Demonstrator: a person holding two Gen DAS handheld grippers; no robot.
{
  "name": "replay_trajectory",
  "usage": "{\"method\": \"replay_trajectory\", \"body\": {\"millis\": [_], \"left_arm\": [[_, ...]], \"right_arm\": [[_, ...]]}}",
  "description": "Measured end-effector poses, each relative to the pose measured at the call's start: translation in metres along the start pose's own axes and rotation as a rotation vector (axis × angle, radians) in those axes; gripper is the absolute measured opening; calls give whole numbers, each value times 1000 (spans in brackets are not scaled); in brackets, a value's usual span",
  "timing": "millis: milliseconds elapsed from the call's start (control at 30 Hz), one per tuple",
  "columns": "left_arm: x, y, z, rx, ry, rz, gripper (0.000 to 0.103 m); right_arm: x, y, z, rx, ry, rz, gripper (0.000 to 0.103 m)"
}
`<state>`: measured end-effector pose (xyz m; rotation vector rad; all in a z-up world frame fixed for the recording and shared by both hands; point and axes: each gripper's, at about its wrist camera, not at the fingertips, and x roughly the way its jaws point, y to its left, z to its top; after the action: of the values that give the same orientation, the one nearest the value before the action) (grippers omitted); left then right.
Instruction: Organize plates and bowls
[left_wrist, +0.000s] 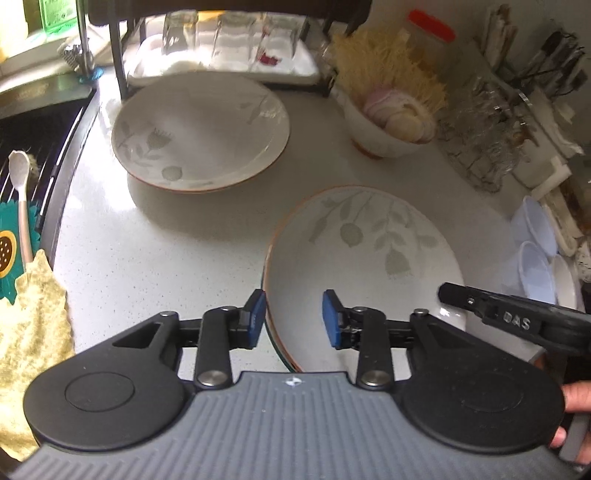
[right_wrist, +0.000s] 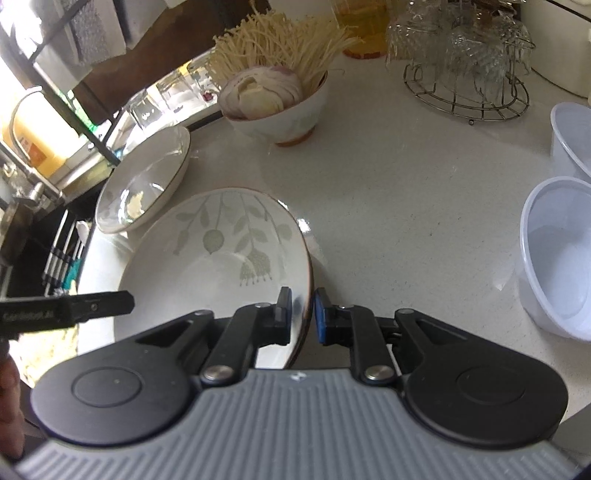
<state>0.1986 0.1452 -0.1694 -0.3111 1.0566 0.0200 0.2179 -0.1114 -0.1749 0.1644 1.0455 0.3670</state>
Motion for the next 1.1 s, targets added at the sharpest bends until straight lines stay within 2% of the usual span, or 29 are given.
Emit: {"method": "replay_trajectory", "body": {"millis": [267,400,533,767,1100], "left_arm": [[-35,-8,-3,-19,-77,-17,41],[-61,-25,0,21,-139,-18,41],[-89,-43,3,66,-218,-56,44],[-126,-71,11,104,-283,-44,46],[-156,-87,12,91,-353,-16,51]], "right_arm": [[-19,-1,2,16,-31,18,17],[-43,8,7,-19,-75,29,17],[-71,18,13,-57,-136,32,17],[-122,25,19,-102,-266,58,17],[-158,32,20,-164,-325,108,17]]}}
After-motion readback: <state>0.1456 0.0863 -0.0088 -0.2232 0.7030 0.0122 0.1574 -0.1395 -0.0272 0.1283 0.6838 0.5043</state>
